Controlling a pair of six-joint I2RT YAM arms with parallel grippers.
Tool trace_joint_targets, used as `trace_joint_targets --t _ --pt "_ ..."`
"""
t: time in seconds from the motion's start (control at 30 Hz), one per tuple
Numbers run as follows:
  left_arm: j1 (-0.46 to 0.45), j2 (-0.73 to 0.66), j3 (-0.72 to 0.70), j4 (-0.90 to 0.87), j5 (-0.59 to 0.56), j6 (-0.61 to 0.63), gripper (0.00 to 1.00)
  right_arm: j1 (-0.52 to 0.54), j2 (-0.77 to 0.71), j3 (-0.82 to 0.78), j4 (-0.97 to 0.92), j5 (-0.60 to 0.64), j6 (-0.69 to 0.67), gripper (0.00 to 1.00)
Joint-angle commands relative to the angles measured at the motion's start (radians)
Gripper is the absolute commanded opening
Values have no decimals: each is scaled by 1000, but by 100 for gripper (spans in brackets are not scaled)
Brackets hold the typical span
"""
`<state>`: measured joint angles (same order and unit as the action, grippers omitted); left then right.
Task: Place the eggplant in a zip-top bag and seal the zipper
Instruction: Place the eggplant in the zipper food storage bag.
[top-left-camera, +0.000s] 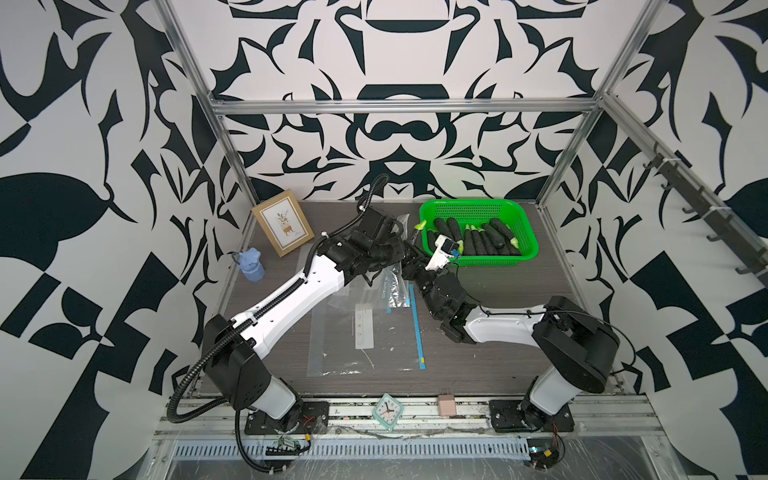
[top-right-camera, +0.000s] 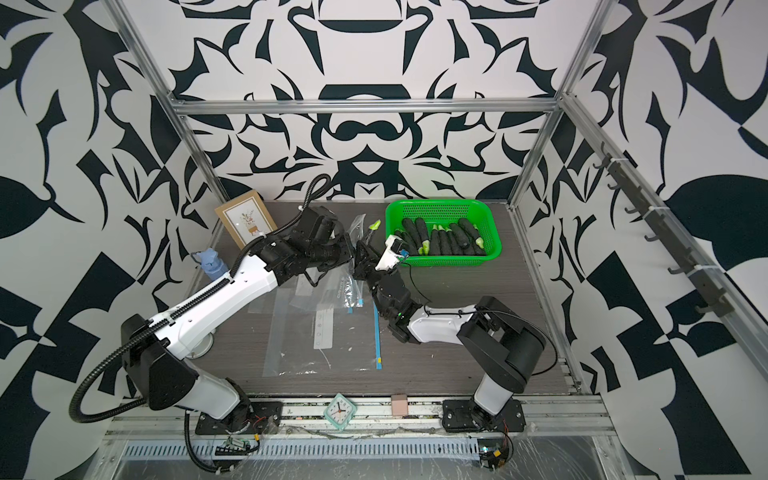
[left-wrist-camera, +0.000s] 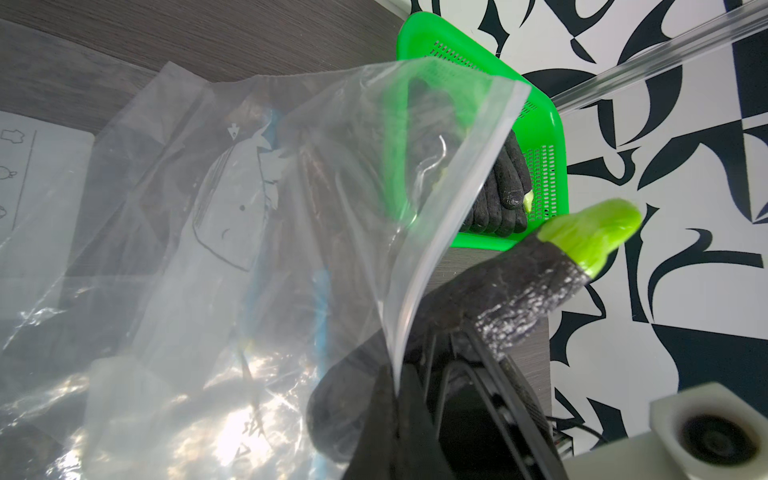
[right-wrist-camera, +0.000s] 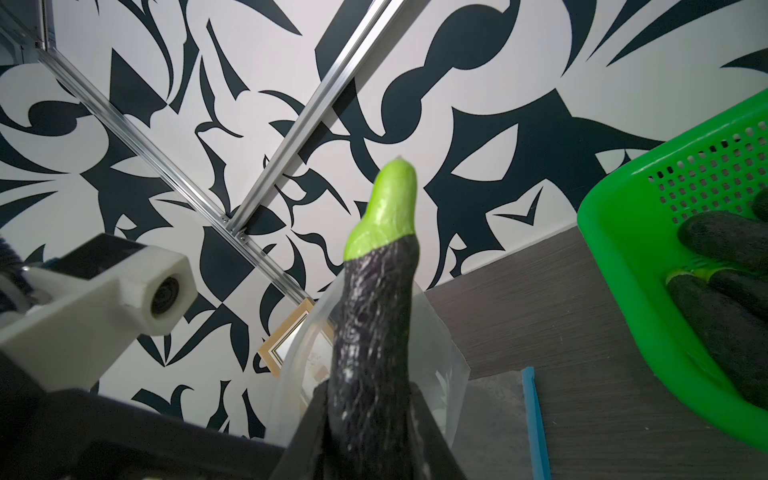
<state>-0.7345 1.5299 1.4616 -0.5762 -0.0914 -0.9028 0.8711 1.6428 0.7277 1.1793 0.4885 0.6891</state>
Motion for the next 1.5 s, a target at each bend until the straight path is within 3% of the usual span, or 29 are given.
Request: trace_joint_targets --t 0.0,0.23,0.63,1.0,1.33,1.47 --pt "0 -16 -1 -2 -12 -8 0 5 -64 -22 70 50 -45 1" --pt "-1 -24 -25 29 -5 -23 0 5 -94 -6 77 6 -47 0" --pt "0 -47 -44 76 8 -39 0 12 63 68 167 -8 -29 0" --pt "15 -55 -43 66 10 -8 0 26 67 32 146 -15 -48 0" --pt "30 -25 9 -11 21 123 0 15 -139 11 -248 -134 -59 0" --pt "29 -4 22 -31 31 177 0 -13 -235 46 -502 -222 -49 0"
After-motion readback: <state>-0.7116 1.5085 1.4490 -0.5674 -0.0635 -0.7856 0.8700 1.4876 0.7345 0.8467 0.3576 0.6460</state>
